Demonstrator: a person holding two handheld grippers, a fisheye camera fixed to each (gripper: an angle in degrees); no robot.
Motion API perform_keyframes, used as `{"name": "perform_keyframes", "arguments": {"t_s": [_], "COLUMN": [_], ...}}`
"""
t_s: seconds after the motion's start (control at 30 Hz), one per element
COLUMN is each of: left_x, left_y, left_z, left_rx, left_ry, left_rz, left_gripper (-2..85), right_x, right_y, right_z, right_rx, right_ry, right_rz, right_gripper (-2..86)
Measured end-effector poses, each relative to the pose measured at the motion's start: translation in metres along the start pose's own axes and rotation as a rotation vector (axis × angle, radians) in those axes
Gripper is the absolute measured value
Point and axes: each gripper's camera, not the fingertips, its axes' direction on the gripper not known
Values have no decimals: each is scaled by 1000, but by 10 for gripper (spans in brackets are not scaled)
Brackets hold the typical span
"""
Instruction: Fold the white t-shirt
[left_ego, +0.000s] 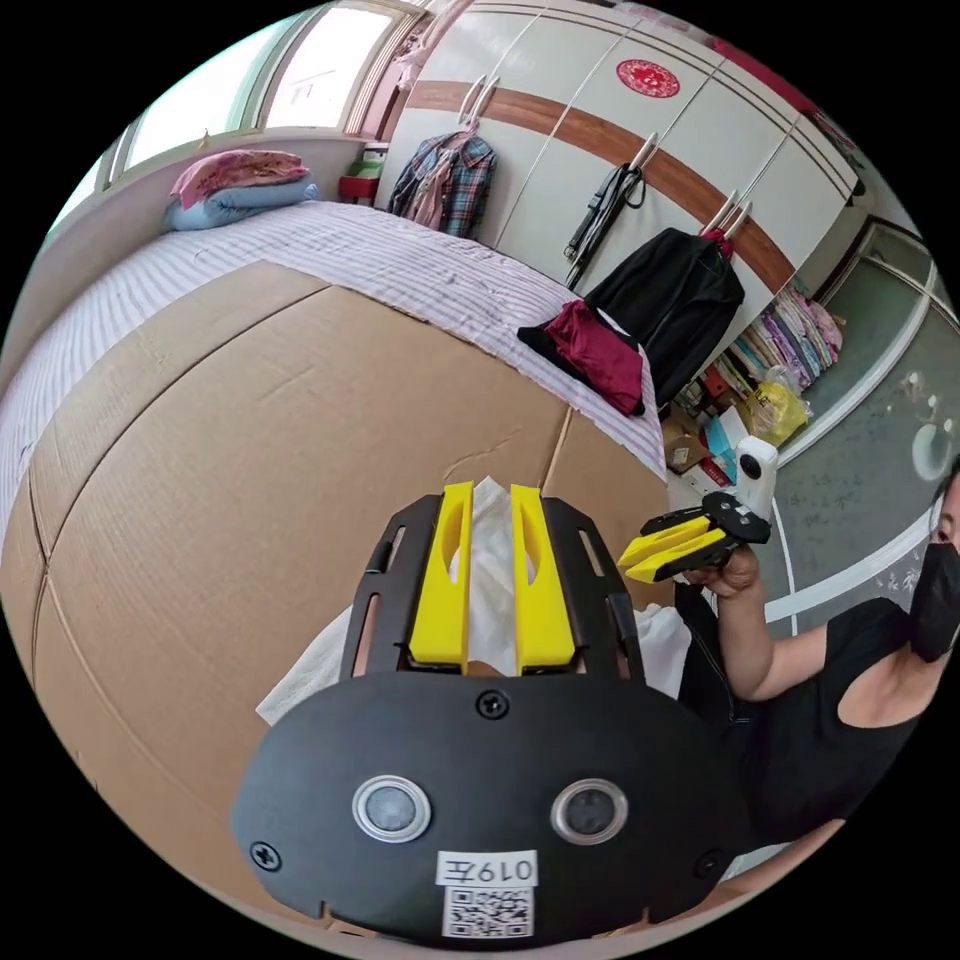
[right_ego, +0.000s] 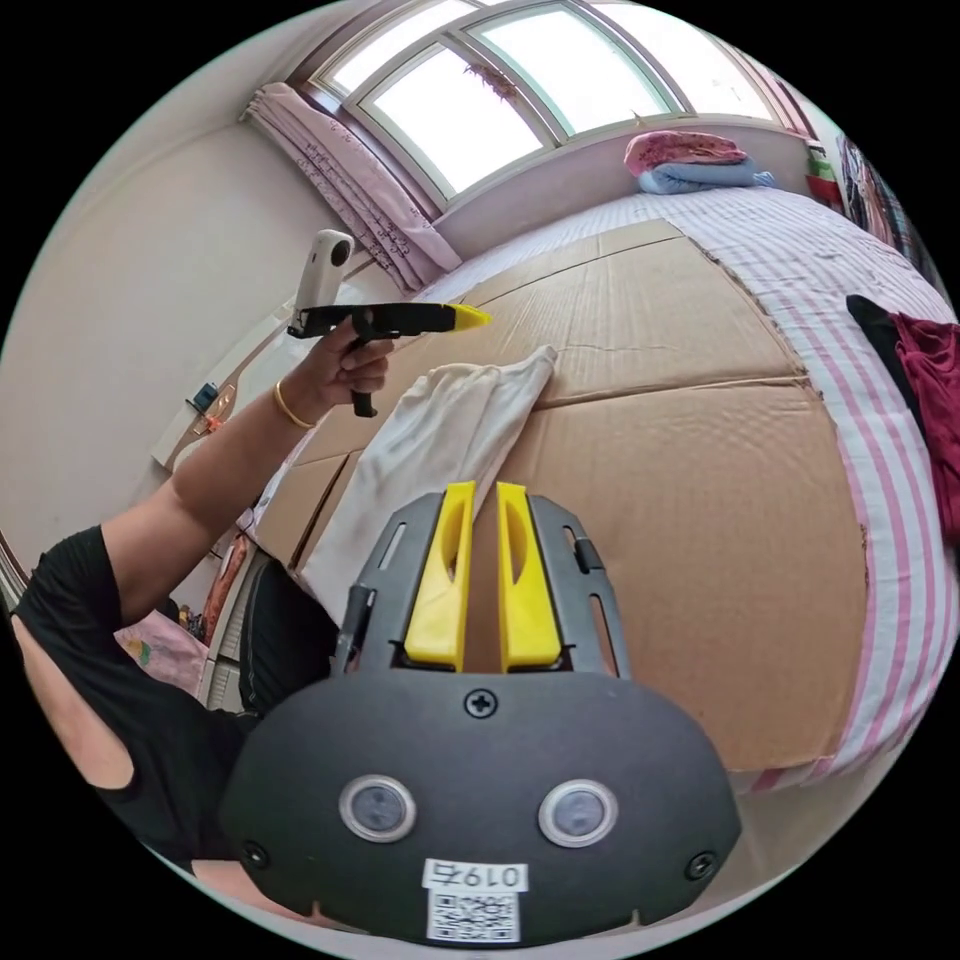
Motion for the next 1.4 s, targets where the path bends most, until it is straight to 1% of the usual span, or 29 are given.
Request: {"name": "perform_keyframes", "arguments": {"t_s": [0.03, 0.1, 0.13, 0.2, 0.4, 0.53, 0.63, 0.73, 0.9, 1.0, 1.13, 1.4], "left_x": [4, 15, 15, 13, 4, 1, 1, 1, -13, -20, -26, -25], "left_y": [-4, -19, -21, -30, -43, -44, -42, -41, -35, -29, -23, -22], "left_z": [5, 27, 32, 48, 65, 73, 71, 68, 54, 47, 43, 41], "left_rx": [-17, -98, -111, -142, -156, -191, -160, -135, -61, -26, -10, 10], "left_ry": [-18, -124, -140, -112, -32, -69, -44, -32, 21, 46, 55, 71], "left_rz": [17, 50, 53, 53, 10, -5, -13, -3, -58, -80, -102, -105], "left_gripper": [55, 64, 66, 72, 67, 37, 20, 13, 10, 9, 9, 8], "right_x": [-2, -5, -7, -6, 2, 0, 3, 7, 12, 20, 22, 18], "right_y": [-6, -15, -19, -25, -40, -48, -51, -55, -59, -61, -65, -72], "right_z": [3, 8, 9, 8, -5, -20, -37, -42, -65, -74, -85, -122], "right_rx": [8, -1, -9, -22, -24, -30, -14, -55, -24, -40, -63, -11], "right_ry": [-7, 14, 46, 78, 41, 34, 7, -32, -114, -136, -171, -193], "right_rz": [4, 13, 16, 22, 45, 31, 29, 27, 33, 56, 58, 48], "right_gripper": [52, 55, 55, 56, 65, 69, 72, 72, 61, 59, 65, 65]}}
